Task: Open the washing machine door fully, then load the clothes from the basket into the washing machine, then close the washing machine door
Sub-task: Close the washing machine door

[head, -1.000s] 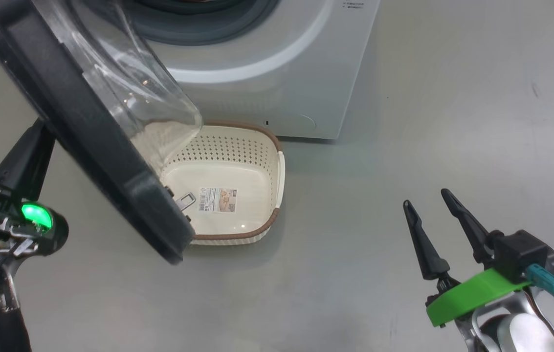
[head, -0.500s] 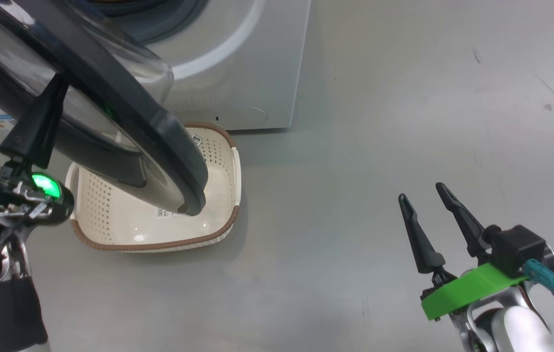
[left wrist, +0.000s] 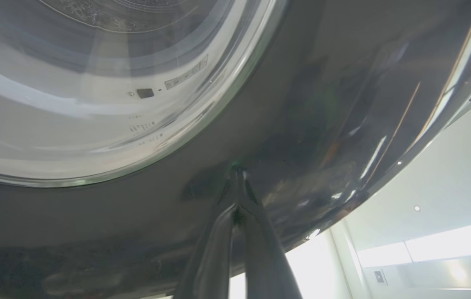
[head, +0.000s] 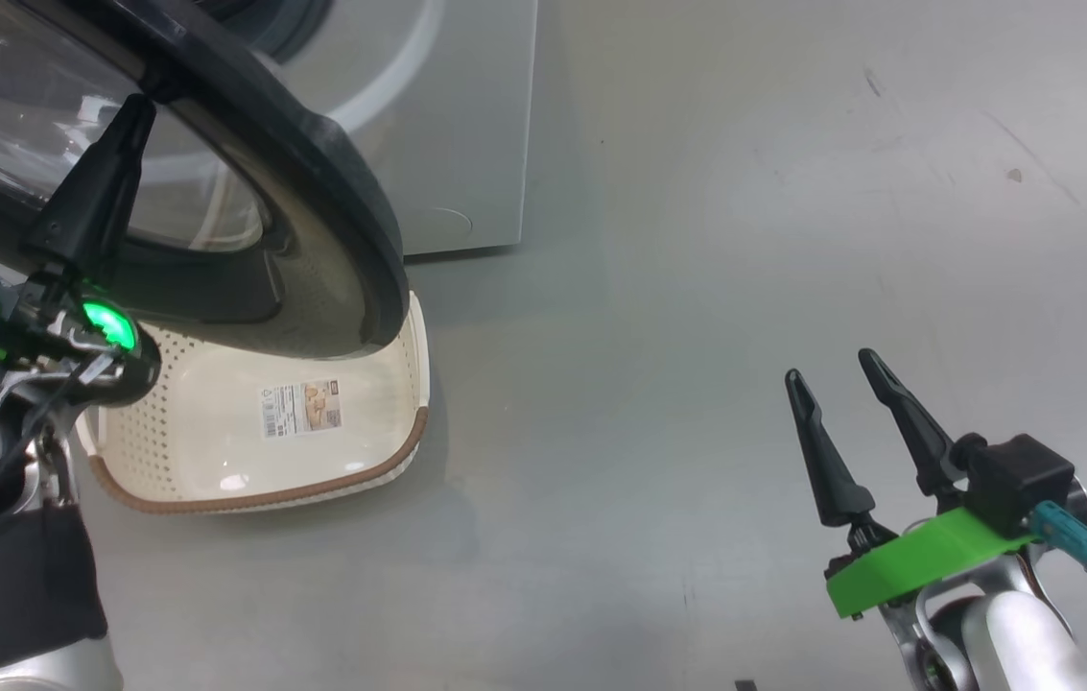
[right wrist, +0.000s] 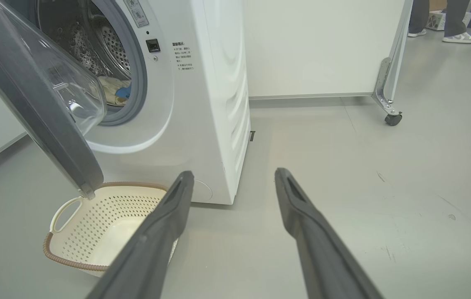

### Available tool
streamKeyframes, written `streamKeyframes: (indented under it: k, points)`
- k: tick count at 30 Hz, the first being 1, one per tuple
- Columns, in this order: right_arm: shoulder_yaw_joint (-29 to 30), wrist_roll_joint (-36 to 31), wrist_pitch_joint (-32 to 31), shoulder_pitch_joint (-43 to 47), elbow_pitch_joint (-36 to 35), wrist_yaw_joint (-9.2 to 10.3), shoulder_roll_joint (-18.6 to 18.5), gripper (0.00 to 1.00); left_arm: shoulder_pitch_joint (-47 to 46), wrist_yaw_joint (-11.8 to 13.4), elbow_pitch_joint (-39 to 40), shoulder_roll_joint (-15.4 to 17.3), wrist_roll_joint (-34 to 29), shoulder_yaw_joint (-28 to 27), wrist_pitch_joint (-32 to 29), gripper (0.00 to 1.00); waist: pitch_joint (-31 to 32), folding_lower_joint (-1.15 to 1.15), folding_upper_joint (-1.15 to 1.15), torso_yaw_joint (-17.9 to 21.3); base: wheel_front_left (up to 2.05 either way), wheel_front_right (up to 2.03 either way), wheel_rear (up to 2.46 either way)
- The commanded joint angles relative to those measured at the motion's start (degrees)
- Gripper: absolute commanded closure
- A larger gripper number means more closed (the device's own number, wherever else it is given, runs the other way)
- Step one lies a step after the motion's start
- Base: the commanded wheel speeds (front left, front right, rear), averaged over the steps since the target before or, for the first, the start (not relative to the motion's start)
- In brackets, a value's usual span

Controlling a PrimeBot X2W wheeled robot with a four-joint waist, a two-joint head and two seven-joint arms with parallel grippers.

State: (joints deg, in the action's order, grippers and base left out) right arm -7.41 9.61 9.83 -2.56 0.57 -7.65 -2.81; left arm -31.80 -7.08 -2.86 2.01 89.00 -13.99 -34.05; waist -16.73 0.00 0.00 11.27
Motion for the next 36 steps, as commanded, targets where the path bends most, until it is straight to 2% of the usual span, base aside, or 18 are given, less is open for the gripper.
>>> streamKeyframes:
  k: [1,15,20,21,22,23,24,25,26,27,30,31,36]
  points:
    - [-1.0,0.5,0.8,-1.6,-1.5,0.16,-0.1,0.00,-1.6,-0.4,2.0,1.3,0.0,-1.0,0.1,1.00,0.0,0.00,0.00,0.0,0.00,0.00,0.00]
    - [0.8,0.6,1.7,-1.1,0.4,0.16,-0.1,0.00,5.7,-0.4,3.5,1.1,0.2,-1.1,2.8,1.00,3.9,0.00,0.00,-1.6,0.00,0.00,0.00]
    - [1.4,0.8,2.2,-0.6,0.9,0.16,-0.1,0.00,10.5,-0.4,4.8,1.1,-3.9,-0.2,6.9,1.00,6.1,0.00,0.00,-2.3,0.00,0.00,0.00]
    - [1.6,0.8,2.2,-0.4,0.9,0.16,-0.1,0.00,11.3,-0.4,5.1,1.1,-5.0,0.4,8.0,0.86,6.5,0.00,0.00,-2.6,0.00,0.00,0.00]
    - [1.8,0.9,2.2,-0.2,0.8,0.16,-0.1,0.00,12.2,-0.4,5.4,1.2,-6.3,1.0,9.2,0.66,6.9,0.00,0.00,-2.9,0.00,0.00,0.00]
    - [1.9,1.4,2.3,0.0,0.7,0.16,-0.1,0.00,13.1,-0.4,5.6,1.5,-7.9,1.9,10.2,0.57,7.3,0.00,0.00,-3.2,0.00,0.00,0.00]
    - [2.0,1.7,2.2,0.2,0.5,0.16,-0.1,0.00,14.0,-0.4,5.9,1.8,-9.7,2.9,11.7,0.42,7.6,0.00,0.00,-3.5,0.00,0.00,0.00]
    - [2.1,1.7,2.1,0.3,0.5,0.16,-0.1,0.00,14.9,-0.4,6.0,2.1,-11.5,4.0,13.3,0.06,8.0,0.00,0.00,-3.8,0.00,0.00,0.00]
    - [2.3,1.6,2.0,0.5,0.4,0.16,-0.1,0.00,15.7,-0.4,6.0,2.7,-13.7,5.2,15.0,0.00,8.3,0.00,0.00,-4.1,0.00,0.00,0.00]
    - [2.6,1.3,1.8,0.7,0.2,0.16,-0.1,0.00,17.0,-0.4,5.9,3.6,-17.4,7.7,18.7,0.00,8.8,0.00,0.00,-4.6,0.00,0.00,0.00]
    - [3.0,0.9,1.6,1.0,0.1,0.16,-0.1,0.00,19.0,-0.4,5.0,6.5,-25.3,11.6,25.0,0.00,9.5,0.00,0.00,-5.2,0.00,0.00,0.00]
    - [3.0,0.9,1.6,1.0,0.1,0.16,-0.1,0.00,19.0,-0.4,5.0,6.5,-25.3,11.6,25.0,0.00,9.5,0.00,0.00,-5.2,0.00,0.00,0.00]
    - [3.2,0.3,1.1,1.5,-0.2,0.16,-0.1,0.00,21.6,-0.4,1.2,9.4,-38.3,15.5,35.9,0.00,10.9,0.00,0.00,-5.9,0.00,0.00,0.00]
